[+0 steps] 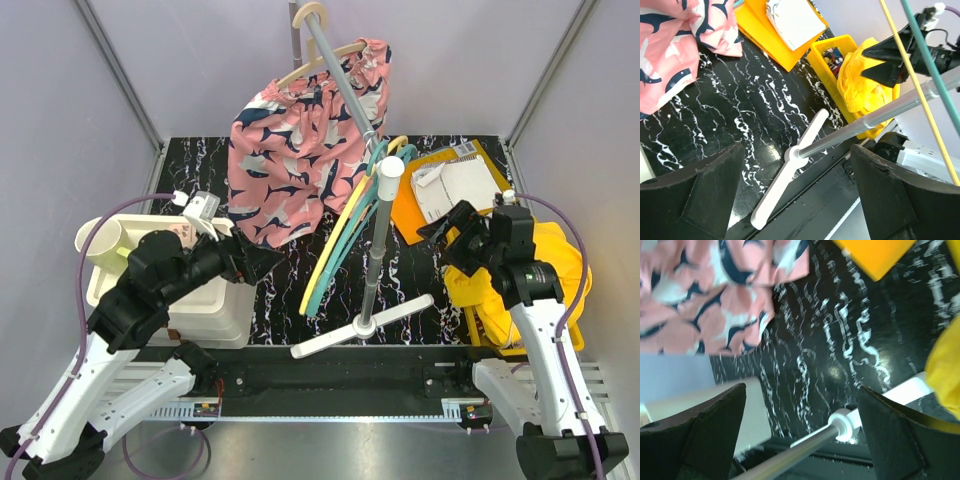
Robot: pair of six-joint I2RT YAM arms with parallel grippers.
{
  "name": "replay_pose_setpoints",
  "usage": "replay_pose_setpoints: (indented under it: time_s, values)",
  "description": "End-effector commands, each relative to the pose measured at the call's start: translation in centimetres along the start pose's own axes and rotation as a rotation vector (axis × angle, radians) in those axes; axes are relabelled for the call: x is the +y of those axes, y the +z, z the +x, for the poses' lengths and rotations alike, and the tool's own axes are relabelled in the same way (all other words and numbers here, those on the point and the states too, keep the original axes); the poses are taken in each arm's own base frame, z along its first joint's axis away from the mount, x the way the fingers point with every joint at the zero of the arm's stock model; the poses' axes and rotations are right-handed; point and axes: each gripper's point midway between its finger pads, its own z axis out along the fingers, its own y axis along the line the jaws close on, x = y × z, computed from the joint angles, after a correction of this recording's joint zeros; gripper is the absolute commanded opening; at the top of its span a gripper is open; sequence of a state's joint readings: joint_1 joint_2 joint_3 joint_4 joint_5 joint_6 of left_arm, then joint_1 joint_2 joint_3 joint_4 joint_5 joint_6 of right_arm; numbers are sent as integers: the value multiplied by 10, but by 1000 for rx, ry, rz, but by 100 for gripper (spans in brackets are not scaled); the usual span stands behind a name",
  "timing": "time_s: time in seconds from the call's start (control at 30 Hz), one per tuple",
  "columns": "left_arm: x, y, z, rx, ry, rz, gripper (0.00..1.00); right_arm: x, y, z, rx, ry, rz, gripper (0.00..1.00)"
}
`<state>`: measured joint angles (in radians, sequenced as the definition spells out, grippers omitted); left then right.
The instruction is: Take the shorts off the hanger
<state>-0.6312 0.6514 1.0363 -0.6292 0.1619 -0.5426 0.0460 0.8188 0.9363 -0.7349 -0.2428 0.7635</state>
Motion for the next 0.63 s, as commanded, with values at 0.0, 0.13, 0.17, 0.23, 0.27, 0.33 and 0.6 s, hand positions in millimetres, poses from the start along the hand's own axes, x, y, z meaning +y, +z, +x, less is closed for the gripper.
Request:
replay_pose_setpoints:
  time_s: [0.0,0.13,0.17,0.23,0.27,0.33,0.6]
  values:
    - [-17,2,-13,-48,-10,80,90,29,-3,4,22,-117,-112,100]
    - [-22,-1,-15,-53,-16,98,91,14,-14,-4,-30,-130,-14,100]
    - [-21,-1,-15,-53,-18,95,92,13,-15,-3,-24,-133,-7,100]
    - [-21,-2,-14,-55,-23,98,93,6,-15,3,9,-134,22,100]
    - [-21,-2,-14,-55,-25,97,95,2,-15,5,14,-130,36,100]
    - [-22,-3,-14,-57,-30,102,96,-4,-14,11,28,-120,46,100]
    - [-38,-15,-23,-99,-35,173,99,13,-33,8,-2,-196,-41,100]
